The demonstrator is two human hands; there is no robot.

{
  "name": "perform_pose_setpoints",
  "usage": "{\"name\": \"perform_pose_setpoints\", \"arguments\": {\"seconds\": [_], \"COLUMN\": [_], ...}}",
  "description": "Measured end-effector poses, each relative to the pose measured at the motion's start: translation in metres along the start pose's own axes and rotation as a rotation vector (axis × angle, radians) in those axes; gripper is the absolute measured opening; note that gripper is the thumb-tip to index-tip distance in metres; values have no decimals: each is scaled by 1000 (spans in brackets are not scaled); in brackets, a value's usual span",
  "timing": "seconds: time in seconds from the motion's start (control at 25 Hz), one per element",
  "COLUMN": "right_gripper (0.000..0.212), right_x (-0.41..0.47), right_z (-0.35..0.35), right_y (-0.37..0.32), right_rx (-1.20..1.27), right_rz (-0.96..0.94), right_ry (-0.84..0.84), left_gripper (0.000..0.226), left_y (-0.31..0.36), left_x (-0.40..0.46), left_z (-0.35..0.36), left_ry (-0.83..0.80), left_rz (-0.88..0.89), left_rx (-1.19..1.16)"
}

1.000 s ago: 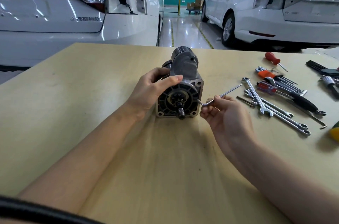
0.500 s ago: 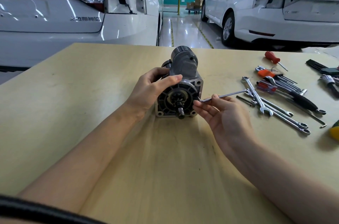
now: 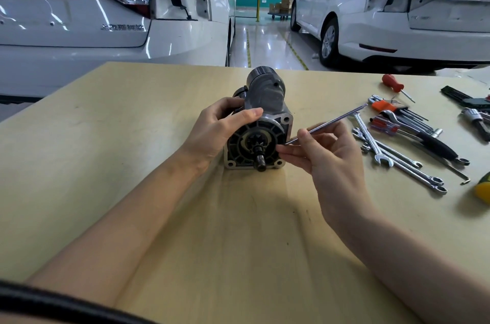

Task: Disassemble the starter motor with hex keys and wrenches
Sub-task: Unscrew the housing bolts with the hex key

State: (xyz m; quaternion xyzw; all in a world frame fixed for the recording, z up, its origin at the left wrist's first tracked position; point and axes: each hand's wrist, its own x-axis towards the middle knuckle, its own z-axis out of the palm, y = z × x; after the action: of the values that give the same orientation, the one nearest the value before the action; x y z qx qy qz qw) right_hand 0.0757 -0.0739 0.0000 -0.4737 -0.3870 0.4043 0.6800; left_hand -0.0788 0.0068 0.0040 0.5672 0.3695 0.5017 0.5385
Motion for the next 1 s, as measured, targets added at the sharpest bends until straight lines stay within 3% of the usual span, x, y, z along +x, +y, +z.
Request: {"name": "perform_pose_setpoints", "arguments": {"seconds": [0.2,0.32,0.4,0.56,0.76,1.0], "right_gripper": [14,29,38,35,35,25], "right_x": [4,9,13,18,19,12], "right_z": [-1,0,1,-2,-2,1], "right_y": [-1,3,8,12,14,9], "right_rx": [-188,-436,-615,-839,-1040,-990], "right_rz": [-193,-443,-641,-933,-1056,-954], "right_ry": [-66,-112,-138,-240,-392,-399], "left_gripper": [38,38,45,67,76,71], "left_y": [1,1,0,2,8,8], "left_x": [0,-1,0,2,4,3], "left_z": [-1,-2,-3,-9,-18,-17], "left_ry": [0,-24,-21,-29,-62,-52], "left_rz": [9,9,-23,-127,-201,-179], "left_rx": [17,45,30,-135,-258,-221]}}
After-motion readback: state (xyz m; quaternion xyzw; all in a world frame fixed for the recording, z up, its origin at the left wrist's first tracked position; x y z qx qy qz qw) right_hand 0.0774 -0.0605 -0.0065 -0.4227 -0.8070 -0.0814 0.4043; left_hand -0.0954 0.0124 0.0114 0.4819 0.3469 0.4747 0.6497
